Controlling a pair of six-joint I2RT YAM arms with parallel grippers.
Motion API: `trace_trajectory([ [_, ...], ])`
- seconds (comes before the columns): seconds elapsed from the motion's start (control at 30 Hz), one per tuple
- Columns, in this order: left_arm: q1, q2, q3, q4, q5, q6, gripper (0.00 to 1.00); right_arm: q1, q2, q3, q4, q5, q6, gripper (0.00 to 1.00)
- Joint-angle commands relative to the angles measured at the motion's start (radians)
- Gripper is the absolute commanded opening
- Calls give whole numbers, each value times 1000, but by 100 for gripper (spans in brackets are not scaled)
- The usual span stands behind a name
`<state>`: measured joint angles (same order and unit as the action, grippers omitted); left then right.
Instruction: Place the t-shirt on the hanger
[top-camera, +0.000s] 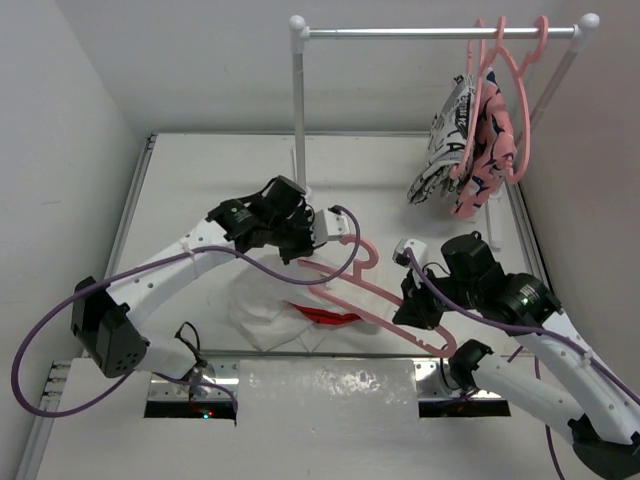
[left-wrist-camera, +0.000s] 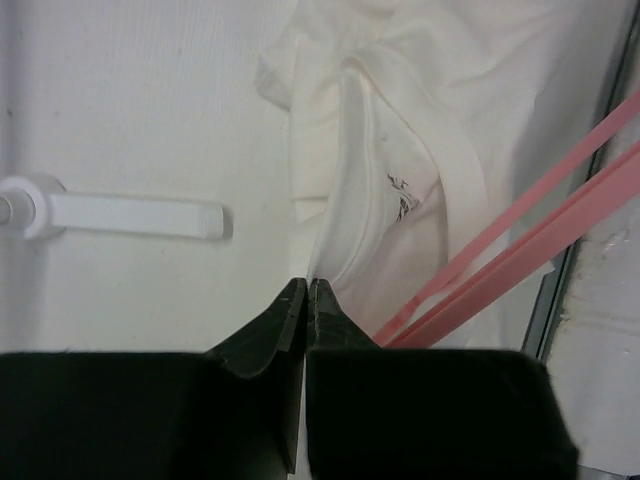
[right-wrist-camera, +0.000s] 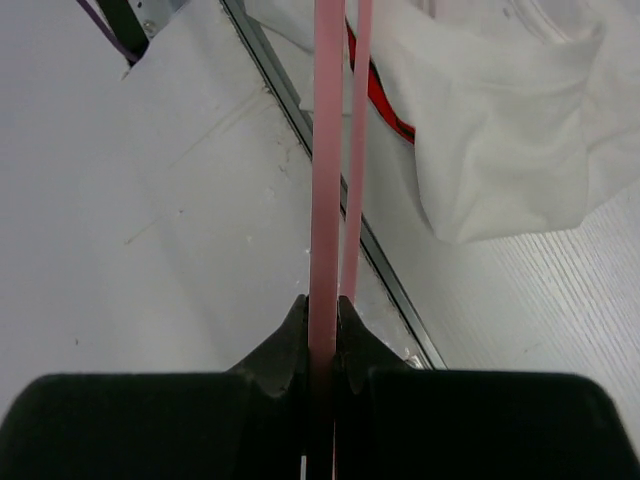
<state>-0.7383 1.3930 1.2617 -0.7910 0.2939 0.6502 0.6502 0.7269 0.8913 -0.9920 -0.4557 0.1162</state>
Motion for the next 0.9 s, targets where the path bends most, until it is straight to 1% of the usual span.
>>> trace_trajectory([
  [0.0, -1, -51, 90, -14, 154, 13, 0, 0, -4, -32, 136, -81, -4, 0],
  [0.13, -1, -58, 148, -48, 226, 8, 0, 0, 3, -38, 213, -100, 3, 0],
  [0.37, -16, -80, 179, -62, 251, -27, 0, 2, 81, -57, 268, -31, -42, 0],
  [0.5, -27, -81, 154, -56, 283, -52, 0, 0, 129, -81, 389, -5, -64, 0],
  [0.57, -30, -86, 131, -63, 281, -35, 0, 0, 131, -103, 437, 17, -72, 0],
  [0.63, -30, -88, 91, -73, 269, -11, 0, 2, 126, -158, 507, 22, -84, 0],
  [0.67, -29, -91, 76, -68, 261, -8, 2, 2, 124, -182, 532, 19, -85, 0],
  [0.7, -29, -89, 49, -65, 245, -4, 8, 3, 123, -234, 590, 0, -81, 0],
  [0.73, -29, -89, 38, -62, 238, 0, 24, 6, 121, -261, 624, -8, -70, 0],
  [0.77, -29, -88, 27, -62, 226, 6, 32, 11, 118, -290, 659, -15, -60, 0],
  [0.8, -29, -88, 9, -62, 219, 15, 41, 20, 114, -346, 732, -12, -40, 0],
  [0.83, -29, -89, 1, -65, 205, 38, 53, 34, 103, -374, 769, -8, -29, 0],
  [0.87, -29, -89, -8, -66, 164, 49, 57, 37, 98, -402, 803, -6, -18, 0],
])
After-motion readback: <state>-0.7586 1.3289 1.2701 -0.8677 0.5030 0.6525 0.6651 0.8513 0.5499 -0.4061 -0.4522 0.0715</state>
